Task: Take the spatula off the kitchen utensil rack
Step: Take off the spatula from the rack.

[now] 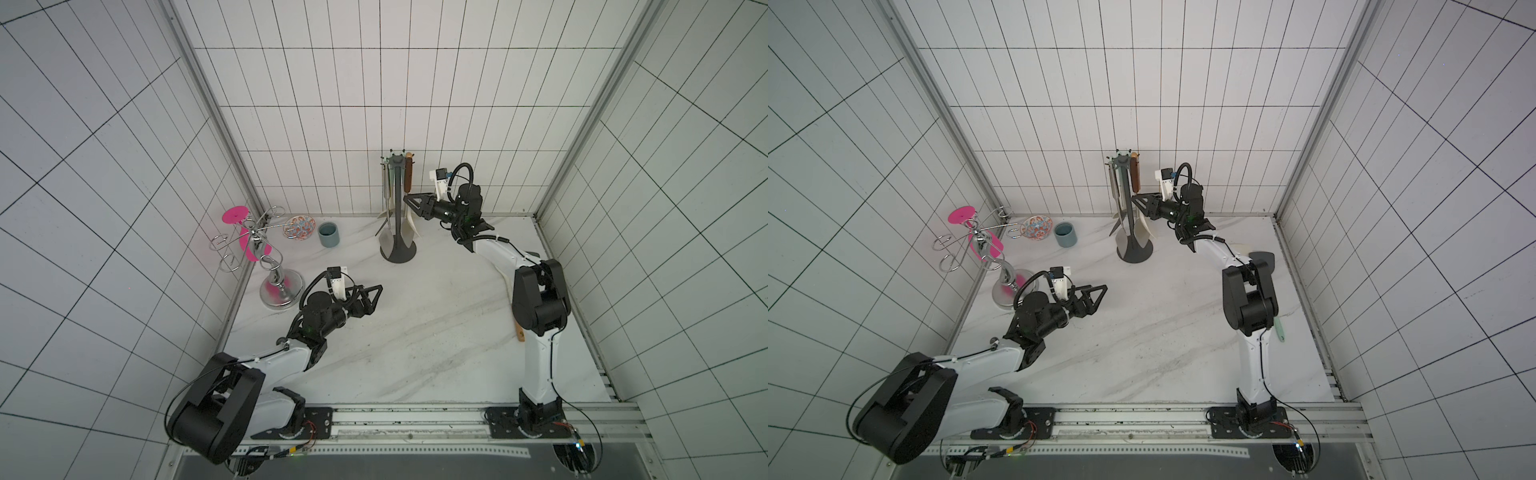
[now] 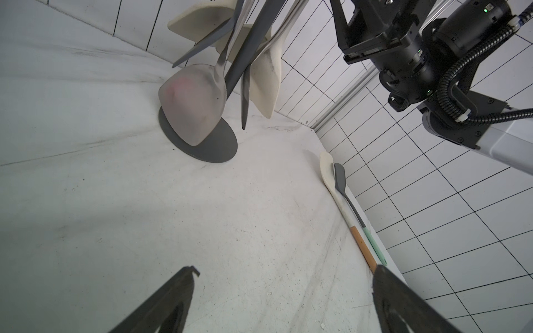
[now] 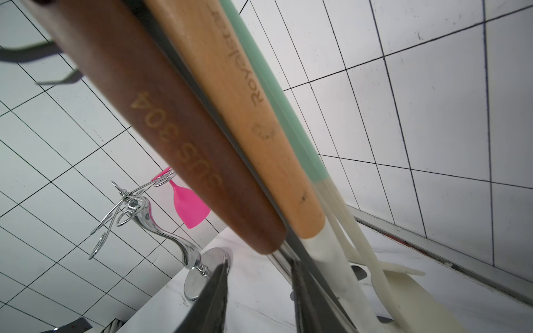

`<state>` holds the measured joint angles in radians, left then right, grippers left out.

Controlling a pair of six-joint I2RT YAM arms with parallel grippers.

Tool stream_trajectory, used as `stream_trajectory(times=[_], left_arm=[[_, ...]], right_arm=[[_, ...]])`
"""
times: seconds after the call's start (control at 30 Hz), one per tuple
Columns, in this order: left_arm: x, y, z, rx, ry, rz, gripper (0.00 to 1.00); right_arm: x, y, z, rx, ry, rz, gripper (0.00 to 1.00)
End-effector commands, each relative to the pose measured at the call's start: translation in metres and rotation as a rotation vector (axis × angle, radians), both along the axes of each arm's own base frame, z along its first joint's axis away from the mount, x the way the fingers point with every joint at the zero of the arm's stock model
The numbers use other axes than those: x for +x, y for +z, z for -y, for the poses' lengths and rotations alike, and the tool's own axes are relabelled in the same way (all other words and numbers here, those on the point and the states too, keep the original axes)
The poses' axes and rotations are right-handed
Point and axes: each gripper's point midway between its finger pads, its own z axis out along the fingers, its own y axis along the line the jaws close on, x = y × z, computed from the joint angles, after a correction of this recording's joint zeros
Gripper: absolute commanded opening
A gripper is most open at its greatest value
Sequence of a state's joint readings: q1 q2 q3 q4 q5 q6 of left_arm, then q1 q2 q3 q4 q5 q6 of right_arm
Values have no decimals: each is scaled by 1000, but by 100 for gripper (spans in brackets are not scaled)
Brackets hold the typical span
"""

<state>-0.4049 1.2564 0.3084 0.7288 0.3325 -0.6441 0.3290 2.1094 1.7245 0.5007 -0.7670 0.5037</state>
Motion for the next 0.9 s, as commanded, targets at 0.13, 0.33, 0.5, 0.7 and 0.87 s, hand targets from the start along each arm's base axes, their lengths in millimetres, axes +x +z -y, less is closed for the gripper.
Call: stream_trajectory(times=[0.13, 0.33, 0.5, 0.7, 0.87], left_arm=[[3, 13, 5, -28, -16, 31, 97], [3, 12, 5, -27, -16, 30, 97], [4, 11, 6, -29, -19, 28, 97], [3, 11, 7, -27, -22, 30, 97], [3, 12, 7, -24, -23, 34, 97]], right_arm=[[8, 10, -9, -69, -38, 90, 42], [12, 5, -6, -120, -79, 112, 44], [18, 0, -8, -130, -81, 114, 44], [12, 0, -15, -111, -43, 124, 28], [1, 6, -12, -122, -56, 153, 15]])
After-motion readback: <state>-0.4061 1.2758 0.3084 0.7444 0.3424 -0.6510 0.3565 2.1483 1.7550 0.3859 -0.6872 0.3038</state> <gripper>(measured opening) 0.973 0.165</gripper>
